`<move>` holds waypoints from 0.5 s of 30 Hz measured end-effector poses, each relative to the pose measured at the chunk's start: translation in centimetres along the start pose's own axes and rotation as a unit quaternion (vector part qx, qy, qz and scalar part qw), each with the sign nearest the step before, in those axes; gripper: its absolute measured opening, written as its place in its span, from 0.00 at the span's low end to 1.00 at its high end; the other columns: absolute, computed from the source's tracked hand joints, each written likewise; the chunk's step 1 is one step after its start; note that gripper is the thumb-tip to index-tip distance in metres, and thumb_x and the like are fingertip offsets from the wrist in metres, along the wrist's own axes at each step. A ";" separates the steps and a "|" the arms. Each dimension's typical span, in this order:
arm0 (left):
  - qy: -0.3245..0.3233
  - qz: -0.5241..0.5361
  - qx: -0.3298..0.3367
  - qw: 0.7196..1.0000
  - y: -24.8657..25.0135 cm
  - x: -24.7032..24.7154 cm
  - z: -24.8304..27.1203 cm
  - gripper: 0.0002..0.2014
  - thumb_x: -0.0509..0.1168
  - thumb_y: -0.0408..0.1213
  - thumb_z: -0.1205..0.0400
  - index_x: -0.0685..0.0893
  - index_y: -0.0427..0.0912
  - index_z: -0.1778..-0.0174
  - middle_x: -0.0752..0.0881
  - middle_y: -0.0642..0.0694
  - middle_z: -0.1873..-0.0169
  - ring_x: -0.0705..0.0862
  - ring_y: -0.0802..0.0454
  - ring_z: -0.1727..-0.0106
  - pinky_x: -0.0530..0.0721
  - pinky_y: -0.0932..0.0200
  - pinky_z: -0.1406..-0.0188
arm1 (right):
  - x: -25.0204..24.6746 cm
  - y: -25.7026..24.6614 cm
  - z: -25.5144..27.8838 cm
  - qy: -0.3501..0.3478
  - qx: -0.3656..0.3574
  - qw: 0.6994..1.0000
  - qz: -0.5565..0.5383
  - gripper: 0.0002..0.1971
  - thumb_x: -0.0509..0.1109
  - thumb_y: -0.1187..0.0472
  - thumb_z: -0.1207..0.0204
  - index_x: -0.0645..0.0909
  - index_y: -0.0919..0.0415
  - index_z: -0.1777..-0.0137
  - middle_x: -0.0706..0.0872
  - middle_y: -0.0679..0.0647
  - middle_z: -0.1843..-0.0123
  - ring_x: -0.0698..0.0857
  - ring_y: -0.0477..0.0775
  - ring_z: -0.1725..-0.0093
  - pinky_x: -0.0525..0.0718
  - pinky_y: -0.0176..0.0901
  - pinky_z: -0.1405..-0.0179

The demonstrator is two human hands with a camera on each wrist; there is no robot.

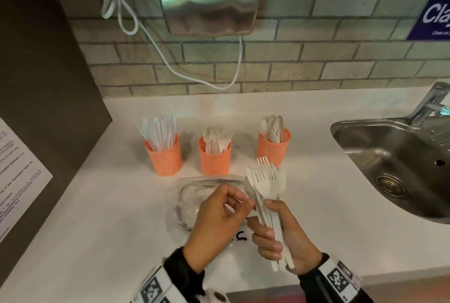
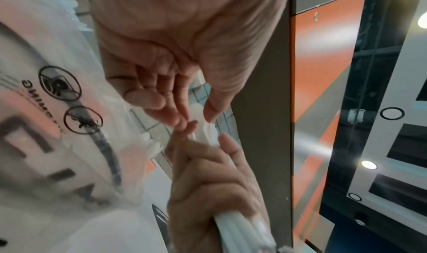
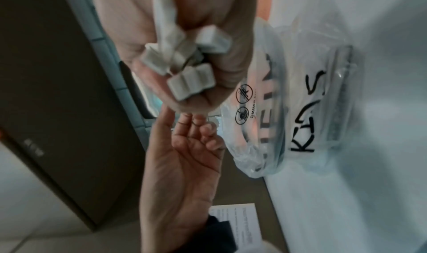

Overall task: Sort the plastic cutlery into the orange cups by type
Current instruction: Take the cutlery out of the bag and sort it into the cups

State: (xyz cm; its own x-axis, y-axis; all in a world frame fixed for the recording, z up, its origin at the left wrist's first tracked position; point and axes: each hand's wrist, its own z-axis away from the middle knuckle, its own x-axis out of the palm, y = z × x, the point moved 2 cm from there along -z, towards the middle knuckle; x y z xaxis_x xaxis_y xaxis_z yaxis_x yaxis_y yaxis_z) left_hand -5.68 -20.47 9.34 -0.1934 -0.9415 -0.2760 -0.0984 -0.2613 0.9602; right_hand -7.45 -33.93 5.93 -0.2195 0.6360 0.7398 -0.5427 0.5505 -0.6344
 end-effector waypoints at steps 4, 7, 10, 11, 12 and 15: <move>0.050 -0.006 0.011 0.999 0.5 1.4 0.7 0.06 0.70 0.44 0.24 0.80 0.47 0.59 0.82 0.54 0.67 0.76 0.63 0.74 0.75 0.72 0.70 | 0.8 0.6 0.8 0.165 -0.068 0.967 0.179 0.23 0.69 0.42 0.29 0.70 0.60 0.72 0.65 0.49 0.83 0.64 0.45 0.88 0.64 0.31 0.88; 0.052 -0.037 0.012 0.998 0.8 2.3 1.0 0.09 0.71 0.49 0.27 0.82 0.49 0.64 0.82 0.58 0.71 0.77 0.65 0.75 0.73 0.72 0.70 | 1.0 1.2 1.1 0.200 -0.107 0.945 0.235 0.15 0.61 0.53 0.19 0.74 0.63 0.61 0.68 0.47 0.83 0.66 0.45 0.87 0.67 0.32 0.87; 0.057 -0.124 0.026 0.990 0.7 3.0 1.2 0.09 0.71 0.51 0.28 0.81 0.52 0.66 0.84 0.56 0.66 0.80 0.63 0.67 0.74 0.73 0.66 | 1.0 1.4 1.4 0.196 -0.120 0.931 0.285 0.08 0.58 0.66 0.18 0.79 0.57 0.51 0.75 0.44 0.84 0.68 0.44 0.87 0.69 0.33 0.87; 0.058 -0.144 0.029 0.987 0.7 3.1 1.2 0.08 0.71 0.50 0.27 0.80 0.53 0.67 0.84 0.56 0.64 0.80 0.62 0.65 0.74 0.74 0.65 | 0.9 1.4 1.5 0.195 -0.118 0.930 0.289 0.09 0.59 0.68 0.19 0.79 0.59 0.46 0.76 0.44 0.84 0.68 0.44 0.87 0.69 0.33 0.87; 0.057 -0.159 0.031 0.985 0.8 3.2 1.2 0.08 0.70 0.48 0.26 0.79 0.54 0.68 0.84 0.56 0.64 0.80 0.62 0.65 0.73 0.74 0.65 | 0.7 1.5 1.6 0.196 -0.114 0.930 0.289 0.10 0.60 0.69 0.20 0.78 0.61 0.43 0.76 0.44 0.84 0.68 0.44 0.87 0.69 0.33 0.87; 0.050 -0.177 0.041 0.982 0.7 3.7 1.3 0.10 0.69 0.44 0.25 0.75 0.56 0.70 0.83 0.58 0.69 0.80 0.66 0.65 0.74 0.75 0.66 | 0.3 1.6 1.8 0.209 -0.093 0.934 0.275 0.09 0.66 0.66 0.23 0.77 0.65 0.44 0.75 0.44 0.83 0.71 0.43 0.84 0.71 0.34 0.86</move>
State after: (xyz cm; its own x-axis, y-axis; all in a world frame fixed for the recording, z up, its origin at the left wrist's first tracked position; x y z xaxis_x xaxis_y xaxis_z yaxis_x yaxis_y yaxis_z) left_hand -7.71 -23.86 8.98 -0.0361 -0.8124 -0.5819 -0.2202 -0.5615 0.7976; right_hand -9.87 -33.81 5.52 -0.0677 0.9842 0.1638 -0.2826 0.1386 -0.9492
